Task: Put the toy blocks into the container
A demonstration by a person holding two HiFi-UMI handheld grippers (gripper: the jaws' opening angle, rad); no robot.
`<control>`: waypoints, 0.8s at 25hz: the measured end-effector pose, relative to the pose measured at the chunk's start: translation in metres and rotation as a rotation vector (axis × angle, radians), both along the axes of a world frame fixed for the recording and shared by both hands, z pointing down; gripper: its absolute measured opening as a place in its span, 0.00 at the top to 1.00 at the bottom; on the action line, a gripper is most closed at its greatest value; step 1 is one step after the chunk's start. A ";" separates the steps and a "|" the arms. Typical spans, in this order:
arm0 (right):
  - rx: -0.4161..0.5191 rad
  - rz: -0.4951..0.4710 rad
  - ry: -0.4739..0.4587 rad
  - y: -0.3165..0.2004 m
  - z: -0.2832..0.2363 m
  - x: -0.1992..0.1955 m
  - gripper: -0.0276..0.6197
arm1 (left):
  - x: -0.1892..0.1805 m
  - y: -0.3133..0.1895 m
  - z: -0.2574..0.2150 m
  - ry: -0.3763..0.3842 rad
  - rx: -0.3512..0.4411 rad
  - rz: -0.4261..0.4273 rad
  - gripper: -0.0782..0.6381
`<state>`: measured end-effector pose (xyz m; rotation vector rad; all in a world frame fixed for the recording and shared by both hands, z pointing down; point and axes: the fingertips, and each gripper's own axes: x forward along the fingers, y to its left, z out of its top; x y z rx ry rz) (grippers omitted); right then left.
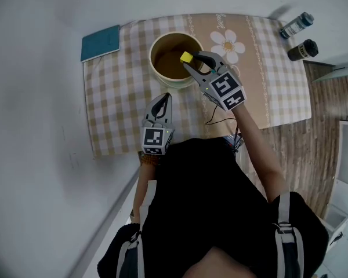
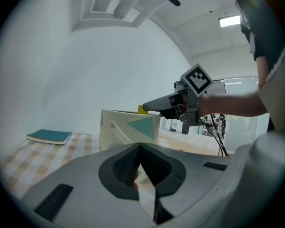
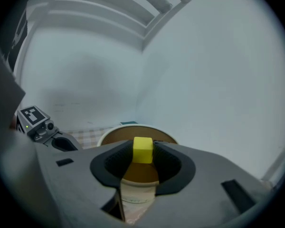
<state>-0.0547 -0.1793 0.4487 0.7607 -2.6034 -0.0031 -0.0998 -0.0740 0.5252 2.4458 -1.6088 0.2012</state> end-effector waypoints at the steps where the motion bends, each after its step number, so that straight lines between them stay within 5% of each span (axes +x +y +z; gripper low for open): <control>1: -0.003 0.001 0.000 0.000 0.000 0.000 0.74 | 0.000 0.000 0.000 0.000 -0.001 0.001 0.90; 13: 0.015 -0.028 -0.094 0.010 -0.026 0.002 0.74 | 0.004 0.002 0.001 -0.004 -0.001 0.008 0.90; 20: 0.085 0.101 -0.172 -0.001 -0.056 0.059 0.74 | 0.005 0.006 0.007 -0.007 -0.015 0.012 0.90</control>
